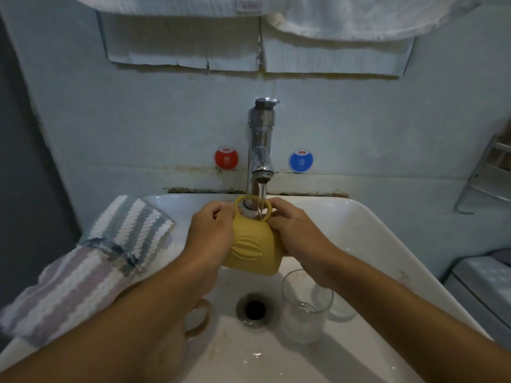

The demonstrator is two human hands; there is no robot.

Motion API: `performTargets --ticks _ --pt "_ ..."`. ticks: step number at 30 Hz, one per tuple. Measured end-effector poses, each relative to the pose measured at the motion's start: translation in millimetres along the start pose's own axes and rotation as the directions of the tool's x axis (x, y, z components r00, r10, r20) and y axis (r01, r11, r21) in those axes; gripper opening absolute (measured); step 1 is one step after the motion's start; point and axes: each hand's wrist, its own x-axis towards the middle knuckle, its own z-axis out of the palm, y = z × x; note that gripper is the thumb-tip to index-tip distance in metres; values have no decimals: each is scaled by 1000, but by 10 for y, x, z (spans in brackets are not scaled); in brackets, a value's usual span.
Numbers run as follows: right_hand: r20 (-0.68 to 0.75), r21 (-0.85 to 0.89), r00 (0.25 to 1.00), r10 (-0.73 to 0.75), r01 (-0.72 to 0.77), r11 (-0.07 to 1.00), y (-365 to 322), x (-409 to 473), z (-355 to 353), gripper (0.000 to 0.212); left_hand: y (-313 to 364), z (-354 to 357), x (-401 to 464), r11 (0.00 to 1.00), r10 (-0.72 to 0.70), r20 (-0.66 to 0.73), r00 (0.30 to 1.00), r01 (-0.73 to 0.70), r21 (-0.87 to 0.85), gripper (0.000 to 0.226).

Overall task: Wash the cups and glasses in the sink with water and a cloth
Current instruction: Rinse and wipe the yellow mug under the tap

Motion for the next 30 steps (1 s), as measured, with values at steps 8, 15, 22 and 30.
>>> performTargets --ticks 8,15,22,30 --pt "-26 15 999 28 -28 1000 -26 8 -25 31 20 0 -34 994 -80 132 988 89 -64 9" --pt "-50 31 998 35 -33 999 2 6 5 29 -16 -9 -8 982 -112 132 985 130 -136 10" --pt "-183 21 977 111 -109 994 -2 30 -50 33 -58 38 -27 958 -106 247 963 165 -233 10" --pt "-219 -28 970 109 -118 993 29 39 -12 31 -41 57 -33 947 -203 274 940 260 -190 13"
